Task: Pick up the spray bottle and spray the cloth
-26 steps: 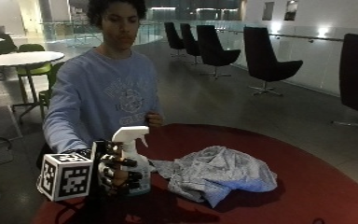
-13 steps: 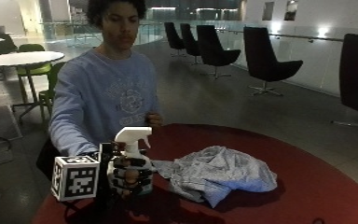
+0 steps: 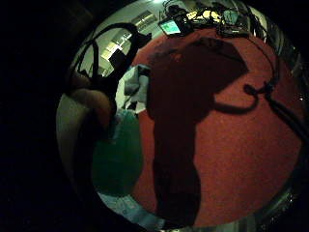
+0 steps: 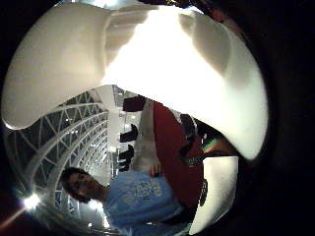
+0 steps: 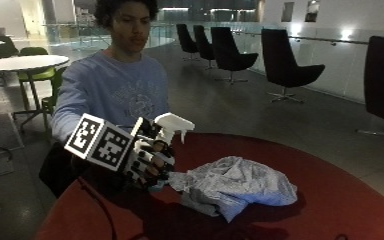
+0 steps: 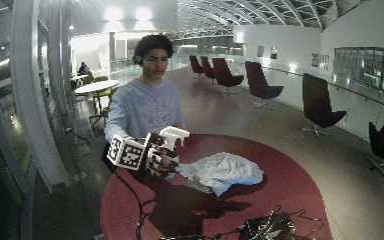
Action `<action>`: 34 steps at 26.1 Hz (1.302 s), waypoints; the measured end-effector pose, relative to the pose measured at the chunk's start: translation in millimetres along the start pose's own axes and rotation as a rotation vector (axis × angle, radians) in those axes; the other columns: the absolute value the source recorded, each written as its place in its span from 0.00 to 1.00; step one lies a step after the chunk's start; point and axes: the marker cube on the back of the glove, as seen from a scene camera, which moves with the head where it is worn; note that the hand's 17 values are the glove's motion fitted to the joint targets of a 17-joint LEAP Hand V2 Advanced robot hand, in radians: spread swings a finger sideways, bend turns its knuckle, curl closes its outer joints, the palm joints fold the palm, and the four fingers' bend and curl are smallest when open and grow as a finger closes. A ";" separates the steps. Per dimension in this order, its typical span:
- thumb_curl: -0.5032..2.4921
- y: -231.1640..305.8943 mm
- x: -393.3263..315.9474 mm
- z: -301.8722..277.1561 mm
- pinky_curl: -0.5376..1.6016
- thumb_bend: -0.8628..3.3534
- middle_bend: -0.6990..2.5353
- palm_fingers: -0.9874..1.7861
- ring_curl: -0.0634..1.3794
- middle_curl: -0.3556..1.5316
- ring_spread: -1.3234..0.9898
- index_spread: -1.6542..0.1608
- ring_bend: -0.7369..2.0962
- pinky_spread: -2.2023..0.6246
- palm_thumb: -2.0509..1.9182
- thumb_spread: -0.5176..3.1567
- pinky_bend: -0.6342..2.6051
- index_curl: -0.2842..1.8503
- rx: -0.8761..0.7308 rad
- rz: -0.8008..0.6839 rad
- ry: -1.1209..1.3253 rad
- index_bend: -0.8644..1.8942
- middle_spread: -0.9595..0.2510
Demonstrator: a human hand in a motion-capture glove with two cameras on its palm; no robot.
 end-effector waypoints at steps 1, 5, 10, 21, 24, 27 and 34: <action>0.30 -1.4 -3.5 0.4 0.42 0.20 0.30 0.75 0.31 0.41 0.52 0.74 0.44 0.77 0.74 0.41 0.29 0.26 -0.027 0.008 0.035 0.35 0.70; 0.30 -4.2 -12.7 4.5 0.42 0.20 0.30 0.75 0.31 0.41 0.52 0.75 0.44 0.77 0.74 0.41 0.30 0.25 -0.127 0.013 0.204 0.35 0.70; 0.30 -8.0 -19.4 7.6 0.43 0.20 0.30 0.75 0.31 0.41 0.52 0.75 0.44 0.77 0.74 0.41 0.29 0.25 -0.192 0.005 0.344 0.35 0.70; 0.30 -17.5 -23.9 6.5 0.43 0.20 0.30 0.75 0.32 0.42 0.52 0.75 0.45 0.77 0.74 0.41 0.30 0.25 -0.214 0.034 0.455 0.35 0.70; 0.30 -18.5 -24.7 5.6 0.43 0.20 0.30 0.75 0.32 0.42 0.52 0.75 0.45 0.77 0.74 0.41 0.30 0.25 -0.216 0.037 0.473 0.35 0.71; 0.30 -18.7 -25.9 5.8 0.43 0.20 0.30 0.75 0.32 0.42 0.52 0.75 0.45 0.77 0.74 0.41 0.30 0.25 -0.219 0.042 0.479 0.35 0.71; 0.31 -17.6 -27.4 8.7 0.43 0.20 0.30 0.76 0.32 0.42 0.52 0.75 0.45 0.76 0.74 0.41 0.31 0.24 -0.238 0.038 0.492 0.34 0.71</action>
